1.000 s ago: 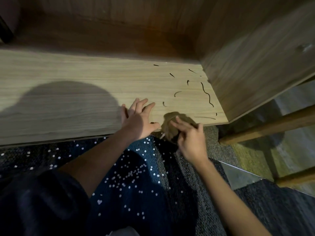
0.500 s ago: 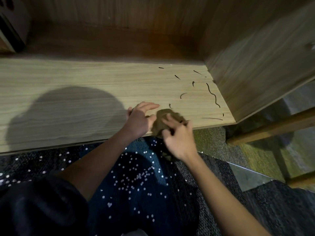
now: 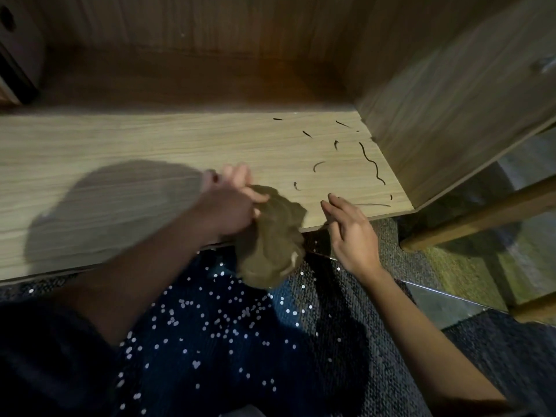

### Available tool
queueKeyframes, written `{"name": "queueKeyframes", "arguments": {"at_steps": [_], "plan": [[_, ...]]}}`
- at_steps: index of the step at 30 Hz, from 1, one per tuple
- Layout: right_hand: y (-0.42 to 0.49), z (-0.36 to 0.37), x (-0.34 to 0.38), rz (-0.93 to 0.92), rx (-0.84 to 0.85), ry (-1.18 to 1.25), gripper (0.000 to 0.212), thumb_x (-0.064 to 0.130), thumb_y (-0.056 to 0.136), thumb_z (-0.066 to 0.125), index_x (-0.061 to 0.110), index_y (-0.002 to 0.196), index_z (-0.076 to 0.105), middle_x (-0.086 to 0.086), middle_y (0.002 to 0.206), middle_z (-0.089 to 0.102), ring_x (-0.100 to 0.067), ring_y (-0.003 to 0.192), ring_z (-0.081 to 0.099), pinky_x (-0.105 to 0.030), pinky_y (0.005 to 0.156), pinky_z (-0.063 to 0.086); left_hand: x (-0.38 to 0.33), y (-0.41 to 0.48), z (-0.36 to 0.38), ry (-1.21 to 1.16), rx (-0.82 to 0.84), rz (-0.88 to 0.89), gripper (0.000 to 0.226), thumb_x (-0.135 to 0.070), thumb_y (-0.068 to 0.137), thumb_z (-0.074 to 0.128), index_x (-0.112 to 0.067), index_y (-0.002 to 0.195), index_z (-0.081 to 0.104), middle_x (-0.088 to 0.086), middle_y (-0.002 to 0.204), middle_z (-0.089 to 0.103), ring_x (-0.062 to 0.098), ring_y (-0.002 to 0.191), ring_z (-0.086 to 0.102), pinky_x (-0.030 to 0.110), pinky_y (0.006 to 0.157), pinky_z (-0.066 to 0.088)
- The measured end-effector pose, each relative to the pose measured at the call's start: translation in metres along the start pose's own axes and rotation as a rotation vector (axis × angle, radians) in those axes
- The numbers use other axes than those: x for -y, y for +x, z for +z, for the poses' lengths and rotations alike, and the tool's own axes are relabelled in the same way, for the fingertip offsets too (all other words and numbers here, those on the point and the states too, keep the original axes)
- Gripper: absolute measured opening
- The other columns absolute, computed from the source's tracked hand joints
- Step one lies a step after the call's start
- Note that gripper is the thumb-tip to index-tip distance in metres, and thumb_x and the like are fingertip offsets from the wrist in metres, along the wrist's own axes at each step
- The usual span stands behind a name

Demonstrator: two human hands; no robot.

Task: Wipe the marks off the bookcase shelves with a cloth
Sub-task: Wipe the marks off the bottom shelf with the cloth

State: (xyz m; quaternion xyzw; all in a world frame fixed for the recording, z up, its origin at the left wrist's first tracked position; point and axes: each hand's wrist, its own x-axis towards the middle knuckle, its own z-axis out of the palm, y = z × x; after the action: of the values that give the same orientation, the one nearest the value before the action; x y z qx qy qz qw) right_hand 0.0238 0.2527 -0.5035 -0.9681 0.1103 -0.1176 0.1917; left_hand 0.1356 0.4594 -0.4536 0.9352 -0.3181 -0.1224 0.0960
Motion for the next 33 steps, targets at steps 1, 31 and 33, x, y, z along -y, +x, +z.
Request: {"name": "queueKeyframes", "arguments": {"at_steps": [1,31,33], "plan": [[-0.001,0.002,0.001,0.016,-0.033,0.023,0.035,0.009,0.091,0.049,0.015,0.124,0.058,0.0,0.135,0.052,-0.018,0.126,0.045,-0.033,0.104,0.037,0.017,0.001,-0.007,0.03,-0.002,-0.041,0.038,-0.03,0.094,0.049,-0.043,0.13,0.048,0.0,0.112,0.032,0.02,0.114,0.026,0.04,0.097,0.02],[-0.002,0.034,-0.003,0.041,-0.315,0.269,0.04,0.013,0.086,0.037,0.011,0.114,0.065,-0.005,0.123,0.061,-0.021,0.12,0.049,-0.046,0.101,0.042,0.002,0.051,0.01,-0.282,-0.017,-0.143,0.055,-0.002,0.085,0.048,-0.03,0.133,0.049,-0.003,0.146,0.032,0.024,0.134,0.022,0.052,0.112,0.017],[-0.002,0.031,-0.003,0.04,-0.283,0.27,0.041,0.016,0.087,0.036,0.011,0.116,0.064,-0.005,0.125,0.059,-0.022,0.121,0.048,-0.045,0.102,0.04,-0.028,0.059,0.011,-0.326,0.041,-0.114,0.062,0.004,0.082,0.045,-0.03,0.134,0.047,-0.004,0.145,0.031,0.023,0.134,0.019,0.052,0.113,0.014]]}}
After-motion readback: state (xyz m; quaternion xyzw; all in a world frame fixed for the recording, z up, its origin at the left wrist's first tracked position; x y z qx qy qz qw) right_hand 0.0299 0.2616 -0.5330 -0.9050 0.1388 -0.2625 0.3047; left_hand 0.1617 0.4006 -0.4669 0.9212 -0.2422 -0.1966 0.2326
